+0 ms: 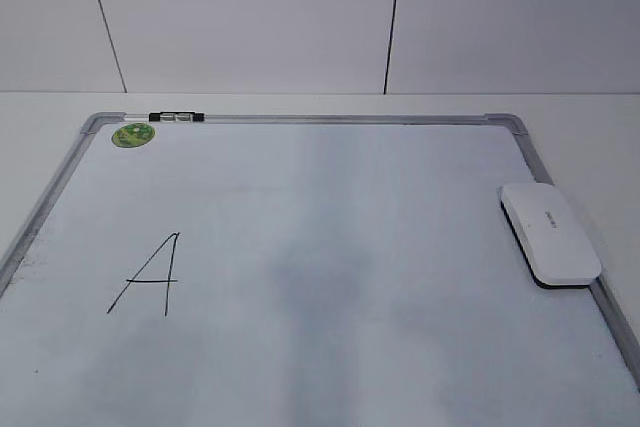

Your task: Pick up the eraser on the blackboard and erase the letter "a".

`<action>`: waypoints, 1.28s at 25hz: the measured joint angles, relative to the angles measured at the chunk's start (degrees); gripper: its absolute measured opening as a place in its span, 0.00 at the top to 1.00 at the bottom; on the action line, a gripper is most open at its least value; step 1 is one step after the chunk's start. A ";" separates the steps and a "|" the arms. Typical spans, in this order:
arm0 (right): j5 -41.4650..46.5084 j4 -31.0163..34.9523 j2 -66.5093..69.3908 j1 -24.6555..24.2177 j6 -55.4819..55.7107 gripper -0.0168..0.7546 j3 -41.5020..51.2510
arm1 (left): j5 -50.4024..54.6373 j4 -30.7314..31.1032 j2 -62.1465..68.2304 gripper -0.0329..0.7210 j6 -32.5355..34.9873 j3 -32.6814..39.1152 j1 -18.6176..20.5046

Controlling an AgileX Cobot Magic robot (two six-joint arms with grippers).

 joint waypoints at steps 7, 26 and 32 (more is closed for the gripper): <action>0.08 0.75 0.00 2.45 0.00 0.21 0.00 | 0.00 0.00 0.00 0.56 0.00 0.00 0.00; 0.08 0.89 0.00 2.57 -0.02 0.21 0.00 | 0.00 0.00 0.00 0.60 0.00 0.00 0.00; 0.08 0.89 0.00 2.57 -0.12 0.21 0.00 | 0.00 0.00 0.00 0.63 0.00 0.00 0.00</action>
